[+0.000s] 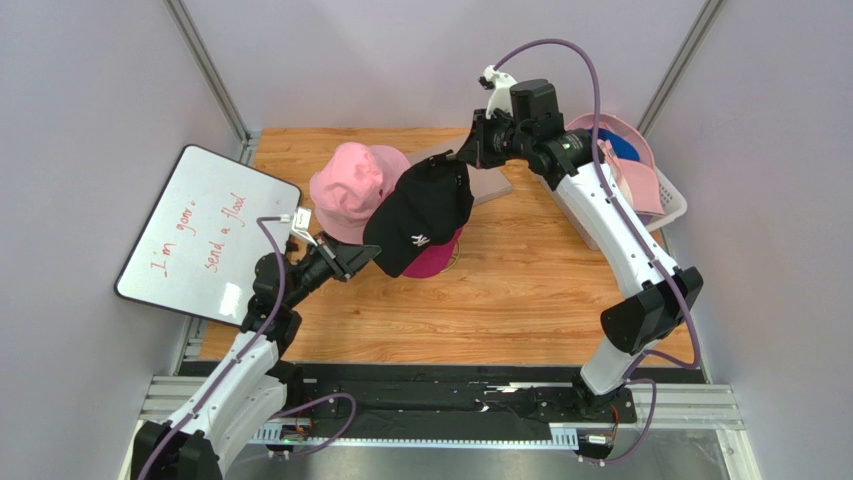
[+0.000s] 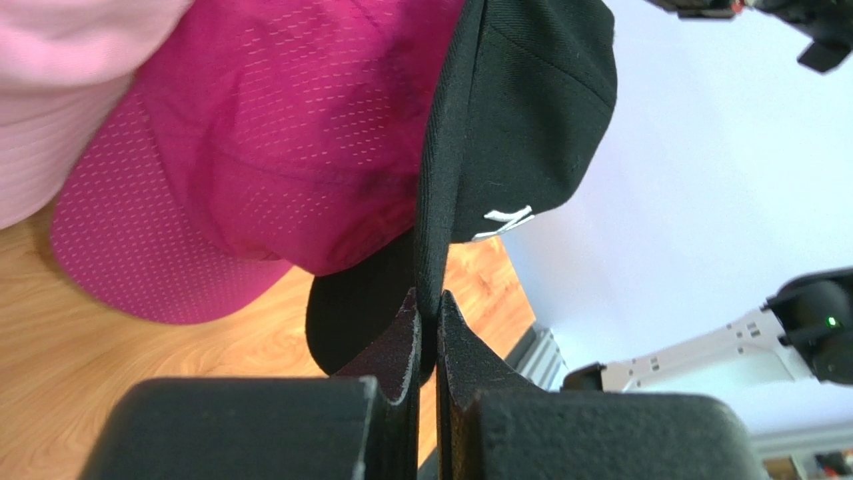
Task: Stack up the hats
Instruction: Stack the hat on the hat.
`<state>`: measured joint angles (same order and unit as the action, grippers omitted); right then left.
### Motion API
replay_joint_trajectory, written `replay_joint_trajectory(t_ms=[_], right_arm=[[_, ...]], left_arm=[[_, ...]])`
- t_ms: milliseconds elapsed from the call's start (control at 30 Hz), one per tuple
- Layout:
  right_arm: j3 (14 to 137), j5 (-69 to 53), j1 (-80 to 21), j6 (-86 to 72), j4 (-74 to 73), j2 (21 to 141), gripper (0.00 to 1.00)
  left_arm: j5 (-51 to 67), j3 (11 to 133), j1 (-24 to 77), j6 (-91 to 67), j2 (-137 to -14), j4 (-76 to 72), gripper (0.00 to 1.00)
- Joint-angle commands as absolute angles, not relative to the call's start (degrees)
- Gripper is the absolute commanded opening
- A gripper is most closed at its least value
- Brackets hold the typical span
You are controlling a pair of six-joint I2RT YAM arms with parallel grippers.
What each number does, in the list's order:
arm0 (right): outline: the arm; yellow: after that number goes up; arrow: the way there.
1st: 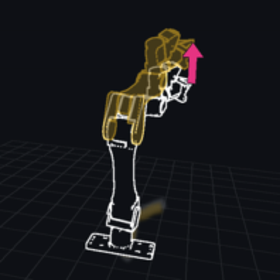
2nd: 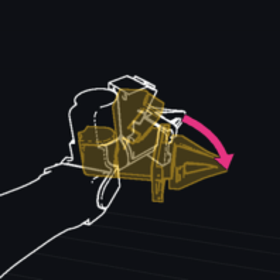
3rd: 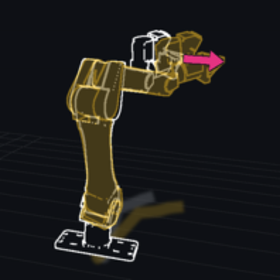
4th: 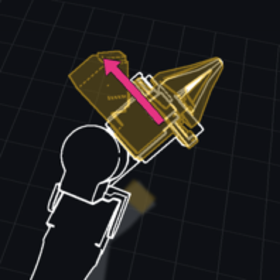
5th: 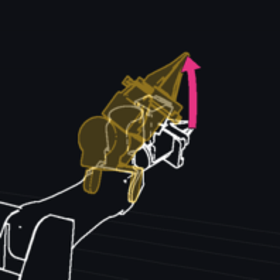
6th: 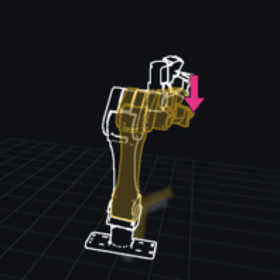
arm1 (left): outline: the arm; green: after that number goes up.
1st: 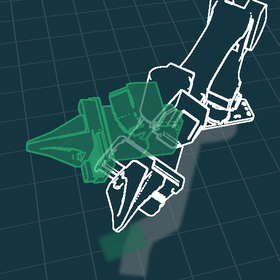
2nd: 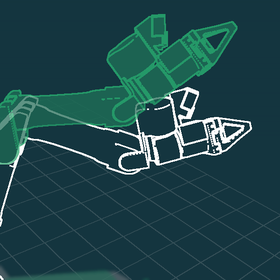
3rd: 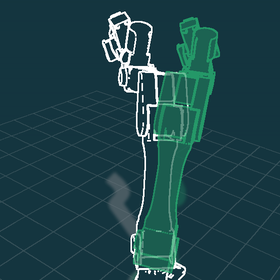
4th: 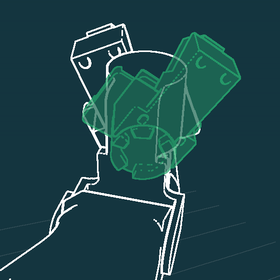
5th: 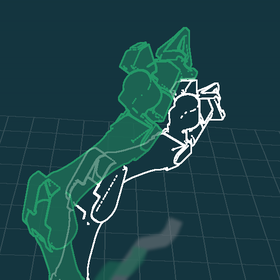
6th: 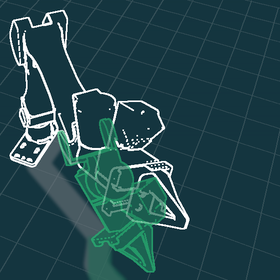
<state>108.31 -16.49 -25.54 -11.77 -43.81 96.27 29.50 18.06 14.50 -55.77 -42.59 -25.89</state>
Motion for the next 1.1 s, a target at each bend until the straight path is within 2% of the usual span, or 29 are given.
replay_joint_trajectory(t_ms=[0, 333, 1067], right_arm=[[111.35, -13.45, -26.45, -11.78, -42.45, 97.64, 0.0], [112.32, -8.88, -27.69, -12.22, -40.26, 103.36, 0.0], [115.22, -1.67, -27.95, -11.95, -38.93, 117.24, 0.0]], left_arm=[[22.15, 16.27, 12.22, -57.56, -41.22, -24.17, 0.0], [22.68, 13.71, 8.7, -62.14, -52.28, -33.92, 0.0], [24.52, 14.41, 7.65, -64.43, -75.58, -46.14, 0.0]])
